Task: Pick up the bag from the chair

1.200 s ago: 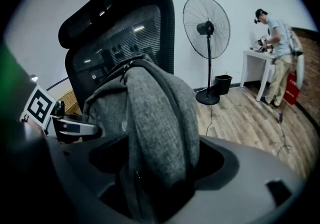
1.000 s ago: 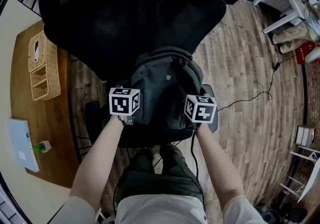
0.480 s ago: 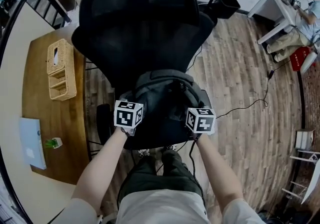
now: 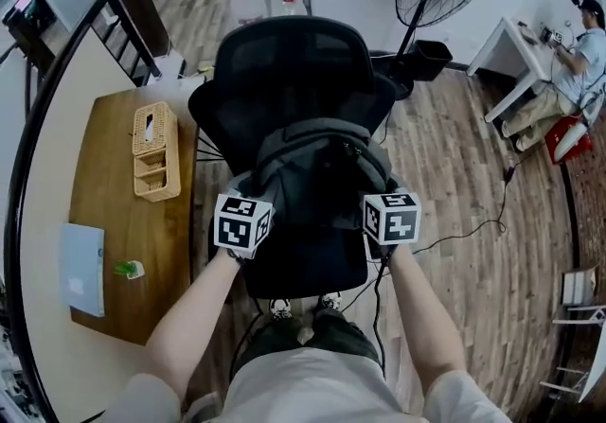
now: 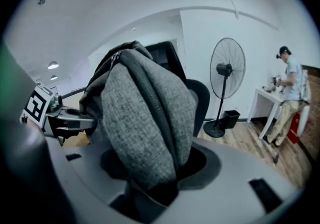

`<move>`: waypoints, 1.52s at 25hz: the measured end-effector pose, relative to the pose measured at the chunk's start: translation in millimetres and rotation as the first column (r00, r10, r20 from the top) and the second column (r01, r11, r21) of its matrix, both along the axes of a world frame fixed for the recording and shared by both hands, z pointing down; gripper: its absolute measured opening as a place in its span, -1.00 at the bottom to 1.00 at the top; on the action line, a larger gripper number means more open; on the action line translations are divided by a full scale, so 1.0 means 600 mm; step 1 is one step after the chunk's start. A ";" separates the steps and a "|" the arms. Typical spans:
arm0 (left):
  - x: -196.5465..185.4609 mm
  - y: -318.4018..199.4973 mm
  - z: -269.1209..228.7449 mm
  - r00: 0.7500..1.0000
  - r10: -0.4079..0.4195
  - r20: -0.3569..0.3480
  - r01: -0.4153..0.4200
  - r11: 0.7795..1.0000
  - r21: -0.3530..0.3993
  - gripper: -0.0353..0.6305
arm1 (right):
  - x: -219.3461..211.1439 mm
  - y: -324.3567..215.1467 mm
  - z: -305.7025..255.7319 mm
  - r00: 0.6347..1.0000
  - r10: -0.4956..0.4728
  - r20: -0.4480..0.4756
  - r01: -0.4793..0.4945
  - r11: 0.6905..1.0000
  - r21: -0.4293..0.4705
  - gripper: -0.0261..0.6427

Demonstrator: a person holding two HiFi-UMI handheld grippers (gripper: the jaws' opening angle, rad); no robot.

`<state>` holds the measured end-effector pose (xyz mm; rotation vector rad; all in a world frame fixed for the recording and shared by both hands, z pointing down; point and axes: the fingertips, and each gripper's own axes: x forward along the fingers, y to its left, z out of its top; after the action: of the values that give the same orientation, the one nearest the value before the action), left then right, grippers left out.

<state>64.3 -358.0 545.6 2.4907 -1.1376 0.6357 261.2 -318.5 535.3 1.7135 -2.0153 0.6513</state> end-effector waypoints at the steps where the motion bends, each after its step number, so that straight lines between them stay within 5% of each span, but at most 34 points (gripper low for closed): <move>1: -0.007 0.000 -0.026 1.000 -0.010 -0.008 0.010 0.999 0.031 -0.57 | -0.007 -0.003 -0.025 1.000 -0.011 0.001 0.011 1.000 0.019 -0.28; 8: -0.052 0.030 -0.205 0.997 -0.016 -0.070 0.032 0.974 0.225 -0.59 | -0.049 0.002 -0.208 0.995 -0.088 -0.048 0.096 0.974 0.204 -0.28; 17: -0.103 0.085 -0.398 0.995 -0.023 -0.098 0.068 0.875 0.479 -0.60 | -0.099 0.032 -0.397 0.985 -0.161 -0.062 0.172 0.895 0.412 -0.31; 21: -0.129 0.127 -0.450 0.996 -0.026 -0.088 0.070 0.835 0.546 -0.60 | -0.128 0.062 -0.451 0.977 -0.201 -0.075 0.212 0.850 0.482 -0.33; 26: -0.148 0.173 -0.487 0.997 -0.028 -0.077 0.068 0.810 0.583 -0.59 | -0.149 0.089 -0.488 0.960 -0.265 -0.088 0.271 0.809 0.521 -0.33; 32: -0.161 0.216 -0.487 0.993 -0.069 -0.092 0.109 0.821 0.560 -0.59 | -0.165 0.125 -0.495 0.949 -0.303 -0.081 0.299 0.793 0.530 -0.35; 38: -0.183 0.255 -0.453 0.992 -0.115 -0.060 0.129 0.828 0.546 -0.58 | -0.186 0.162 -0.454 0.936 -0.352 -0.026 0.318 0.809 0.494 -0.36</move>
<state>-45.5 -205.1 273.9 2.8360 -1.6462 0.2569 149.5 -221.4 263.1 1.5218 -2.6142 0.0693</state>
